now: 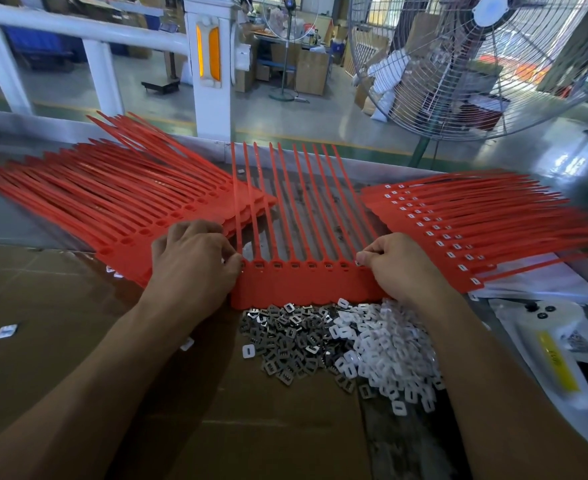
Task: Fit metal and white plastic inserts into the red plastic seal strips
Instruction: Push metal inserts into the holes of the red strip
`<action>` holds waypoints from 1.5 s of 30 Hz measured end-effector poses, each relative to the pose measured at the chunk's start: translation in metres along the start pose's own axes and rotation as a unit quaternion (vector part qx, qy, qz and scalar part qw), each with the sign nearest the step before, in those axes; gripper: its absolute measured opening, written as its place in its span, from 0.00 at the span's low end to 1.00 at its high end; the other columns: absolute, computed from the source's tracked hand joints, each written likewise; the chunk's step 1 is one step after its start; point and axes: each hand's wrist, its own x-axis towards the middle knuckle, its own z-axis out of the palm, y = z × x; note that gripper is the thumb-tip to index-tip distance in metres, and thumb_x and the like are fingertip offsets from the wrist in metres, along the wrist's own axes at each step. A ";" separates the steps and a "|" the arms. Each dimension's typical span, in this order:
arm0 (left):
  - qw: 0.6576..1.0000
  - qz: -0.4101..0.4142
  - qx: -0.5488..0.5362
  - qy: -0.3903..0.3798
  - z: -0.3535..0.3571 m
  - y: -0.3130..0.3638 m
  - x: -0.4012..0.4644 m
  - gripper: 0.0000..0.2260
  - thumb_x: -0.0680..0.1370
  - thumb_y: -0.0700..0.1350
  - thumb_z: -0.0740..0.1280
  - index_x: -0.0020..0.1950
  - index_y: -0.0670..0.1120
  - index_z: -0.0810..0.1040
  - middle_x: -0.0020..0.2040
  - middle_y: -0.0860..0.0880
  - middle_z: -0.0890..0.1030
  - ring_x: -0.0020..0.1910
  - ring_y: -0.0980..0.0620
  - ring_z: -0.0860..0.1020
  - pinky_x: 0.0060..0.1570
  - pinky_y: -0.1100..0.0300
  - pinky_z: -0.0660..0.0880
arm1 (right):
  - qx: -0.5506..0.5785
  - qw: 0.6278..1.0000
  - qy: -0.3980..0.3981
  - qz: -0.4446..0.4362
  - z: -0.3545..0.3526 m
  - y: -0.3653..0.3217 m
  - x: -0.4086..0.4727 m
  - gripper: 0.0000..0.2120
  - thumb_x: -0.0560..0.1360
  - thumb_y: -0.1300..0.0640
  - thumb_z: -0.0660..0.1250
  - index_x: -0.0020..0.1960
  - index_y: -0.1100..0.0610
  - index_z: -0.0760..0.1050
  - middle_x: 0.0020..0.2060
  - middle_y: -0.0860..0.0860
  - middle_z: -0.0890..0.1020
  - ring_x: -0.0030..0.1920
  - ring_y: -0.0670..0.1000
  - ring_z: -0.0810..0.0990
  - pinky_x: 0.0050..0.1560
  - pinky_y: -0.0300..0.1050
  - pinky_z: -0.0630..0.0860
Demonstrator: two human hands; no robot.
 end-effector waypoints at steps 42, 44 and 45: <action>1.000 0.000 0.006 0.020 -0.002 -0.003 0.000 0.08 0.79 0.54 0.68 0.52 0.55 0.84 0.67 0.55 0.73 0.70 0.51 0.62 0.69 0.47 0.56 | 0.041 0.994 0.059 -0.082 0.005 0.020 -0.010 0.10 0.79 0.57 0.68 0.50 0.48 0.88 0.38 0.33 0.81 0.42 0.32 0.80 0.33 0.25 0.72; 1.000 0.000 0.007 0.019 -0.002 -0.003 0.000 0.08 0.79 0.54 0.68 0.53 0.54 0.84 0.67 0.55 0.73 0.70 0.50 0.62 0.69 0.47 0.57 | 0.045 0.993 0.066 -0.081 0.004 0.021 -0.011 0.10 0.80 0.57 0.68 0.50 0.48 0.87 0.38 0.32 0.80 0.41 0.38 0.83 0.33 0.26 0.73; 1.000 0.000 0.006 0.019 -0.003 -0.003 0.000 0.08 0.79 0.54 0.68 0.53 0.54 0.84 0.67 0.55 0.73 0.70 0.50 0.62 0.69 0.47 0.57 | 0.044 0.994 0.065 -0.081 0.004 0.020 -0.011 0.10 0.80 0.57 0.68 0.51 0.48 0.87 0.39 0.32 0.80 0.41 0.40 0.83 0.34 0.27 0.73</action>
